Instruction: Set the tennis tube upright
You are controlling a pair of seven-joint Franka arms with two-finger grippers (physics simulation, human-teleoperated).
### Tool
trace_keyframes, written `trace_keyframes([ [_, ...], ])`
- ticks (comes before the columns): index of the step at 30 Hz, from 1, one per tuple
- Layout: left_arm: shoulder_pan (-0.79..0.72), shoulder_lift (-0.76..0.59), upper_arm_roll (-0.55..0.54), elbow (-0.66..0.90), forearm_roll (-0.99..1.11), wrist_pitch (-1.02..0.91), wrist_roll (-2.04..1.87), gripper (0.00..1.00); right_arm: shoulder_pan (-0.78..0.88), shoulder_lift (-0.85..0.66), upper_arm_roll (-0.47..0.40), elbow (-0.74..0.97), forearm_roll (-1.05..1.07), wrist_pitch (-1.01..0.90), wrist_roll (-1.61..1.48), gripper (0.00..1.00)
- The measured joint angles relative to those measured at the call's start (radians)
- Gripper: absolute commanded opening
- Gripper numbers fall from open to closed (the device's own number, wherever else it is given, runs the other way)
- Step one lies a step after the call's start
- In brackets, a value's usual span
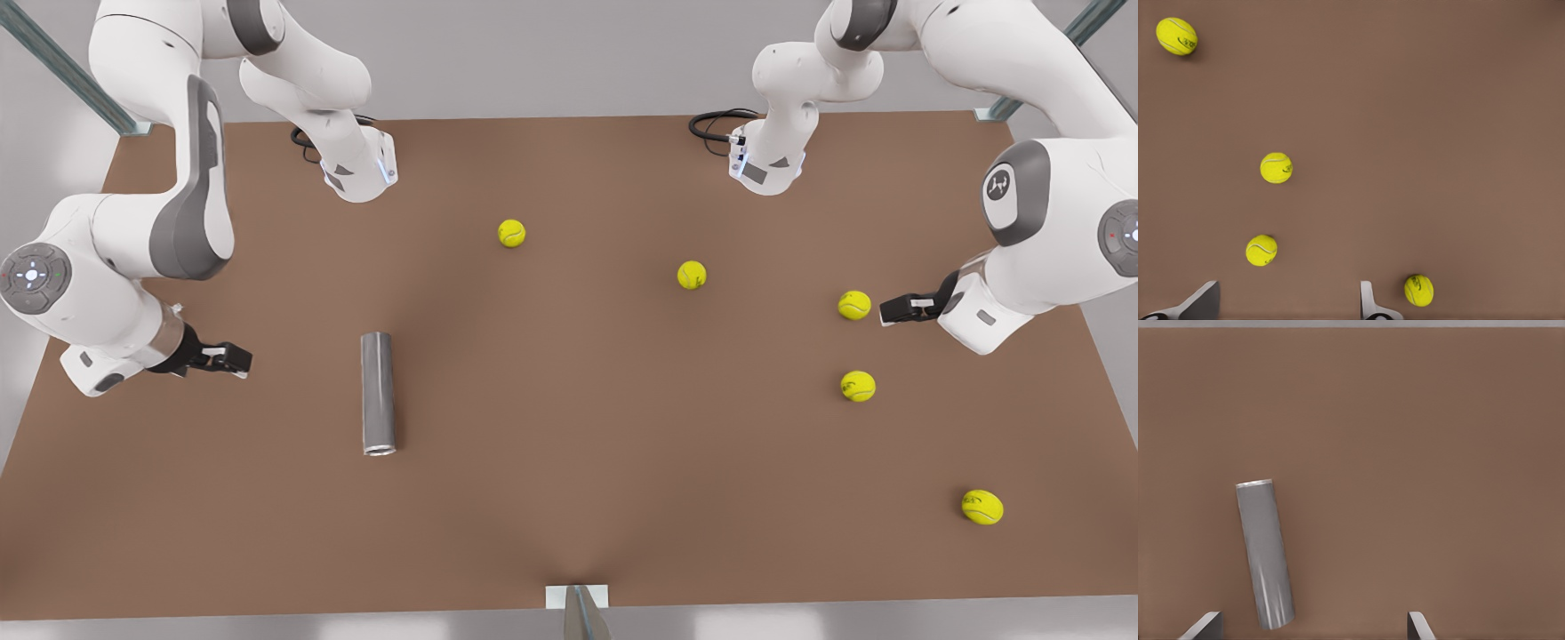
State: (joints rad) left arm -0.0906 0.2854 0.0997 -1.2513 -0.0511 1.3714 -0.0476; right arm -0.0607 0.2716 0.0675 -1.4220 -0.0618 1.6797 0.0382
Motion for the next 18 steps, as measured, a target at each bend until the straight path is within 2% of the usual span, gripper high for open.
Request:
trace_keyframes([
  [4,0.0,0.005,0.0,0.001,0.0,0.0,0.0,1.0,0.039,0.037,0.006,-0.002,0.007,0.011,-0.032,1.0],
  [7,0.0,0.006,0.0,0.001,0.0,0.0,0.0,1.0,0.144,0.07,0.008,-0.047,-0.038,-0.029,0.15,1.0],
  [12,0.001,0.012,-0.003,0.0,-0.001,0.001,0.0,1.0,0.142,0.08,0.015,-0.343,-0.003,0.304,0.161,1.0],
  [18,0.002,0.015,-0.008,0.0,-0.002,0.003,0.0,1.0,0.165,0.122,0.046,-0.368,0.019,0.337,0.169,1.0],
])
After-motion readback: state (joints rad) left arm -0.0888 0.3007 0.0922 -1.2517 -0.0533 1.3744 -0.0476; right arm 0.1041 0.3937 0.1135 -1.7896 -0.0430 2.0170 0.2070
